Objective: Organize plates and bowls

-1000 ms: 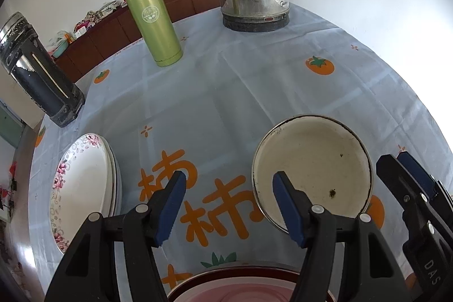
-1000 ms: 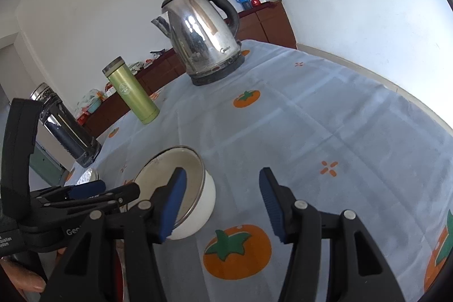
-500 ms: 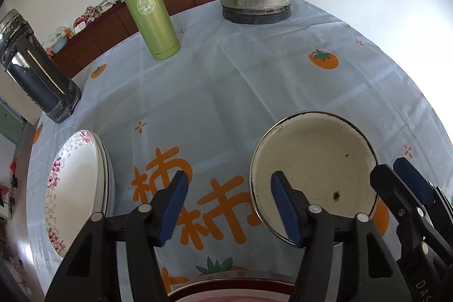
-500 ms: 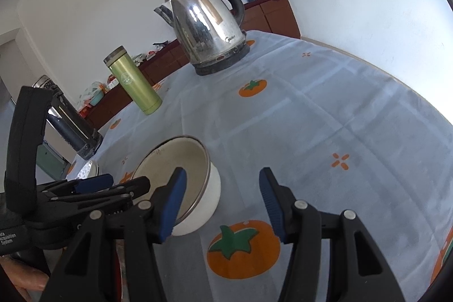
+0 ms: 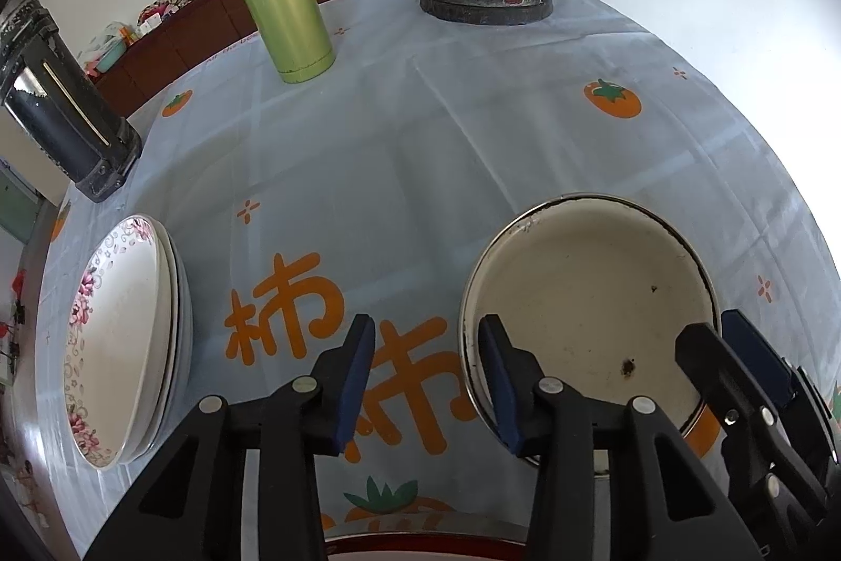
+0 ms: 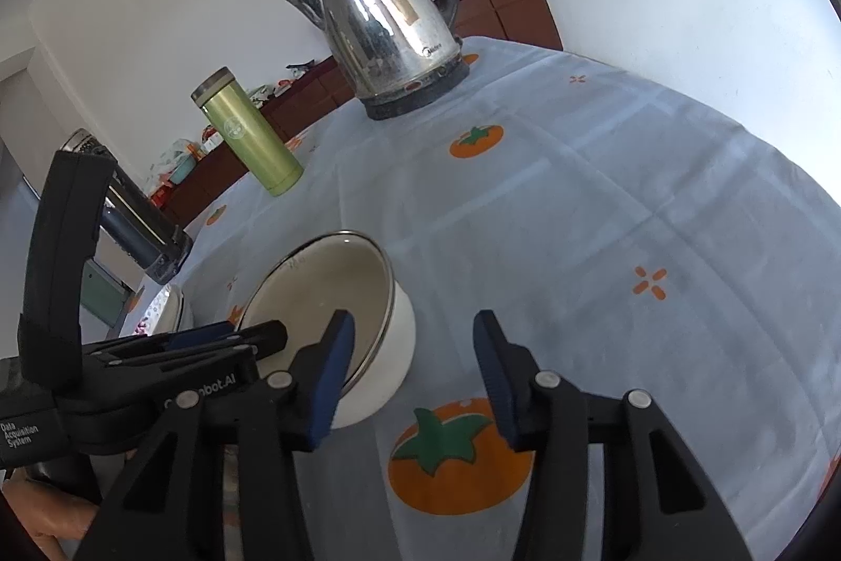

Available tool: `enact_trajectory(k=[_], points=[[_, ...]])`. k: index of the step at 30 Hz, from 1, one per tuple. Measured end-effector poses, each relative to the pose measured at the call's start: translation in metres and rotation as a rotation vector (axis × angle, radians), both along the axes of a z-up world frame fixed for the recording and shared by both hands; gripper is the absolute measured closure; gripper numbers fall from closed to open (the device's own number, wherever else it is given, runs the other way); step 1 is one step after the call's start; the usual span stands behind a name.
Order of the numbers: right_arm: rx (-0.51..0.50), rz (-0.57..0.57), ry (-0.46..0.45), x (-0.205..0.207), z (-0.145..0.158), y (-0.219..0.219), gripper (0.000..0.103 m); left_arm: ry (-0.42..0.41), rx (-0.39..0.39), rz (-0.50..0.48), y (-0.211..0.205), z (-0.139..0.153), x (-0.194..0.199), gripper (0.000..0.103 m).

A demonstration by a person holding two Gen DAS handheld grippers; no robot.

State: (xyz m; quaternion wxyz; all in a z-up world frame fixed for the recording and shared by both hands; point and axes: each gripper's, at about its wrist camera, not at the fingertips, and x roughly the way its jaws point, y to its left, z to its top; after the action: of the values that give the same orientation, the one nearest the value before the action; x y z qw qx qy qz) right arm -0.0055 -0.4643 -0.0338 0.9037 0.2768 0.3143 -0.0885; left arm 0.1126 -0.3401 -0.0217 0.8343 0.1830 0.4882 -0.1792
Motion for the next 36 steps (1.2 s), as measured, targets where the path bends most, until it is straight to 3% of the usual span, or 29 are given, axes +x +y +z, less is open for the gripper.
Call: enact_trajectory(k=[9,13,16,20,24,36], points=[[0.032,0.038,0.013,0.005,-0.007,0.002,0.058,0.025,-0.015,-0.007,-0.007,-0.004,-0.001,0.080],[0.098,0.076,0.015,0.009,-0.011,0.000,0.074,0.041,-0.033,-0.016,-0.010,-0.004,-0.004,0.087],[0.068,0.075,0.027,0.010,-0.010,0.005,0.079,0.036,-0.034,-0.021,-0.012,-0.003,-0.011,0.087],[0.090,0.056,0.011,0.005,-0.008,-0.001,0.080,0.038,-0.039,-0.024,-0.013,-0.003,-0.014,0.087],[0.032,0.036,-0.013,-0.001,0.003,0.002,0.081,0.048,-0.071,-0.013,-0.011,0.002,-0.017,0.087],[0.058,0.020,-0.060,-0.009,0.012,-0.002,0.081,0.034,-0.125,0.022,-0.005,0.011,-0.028,0.087]])
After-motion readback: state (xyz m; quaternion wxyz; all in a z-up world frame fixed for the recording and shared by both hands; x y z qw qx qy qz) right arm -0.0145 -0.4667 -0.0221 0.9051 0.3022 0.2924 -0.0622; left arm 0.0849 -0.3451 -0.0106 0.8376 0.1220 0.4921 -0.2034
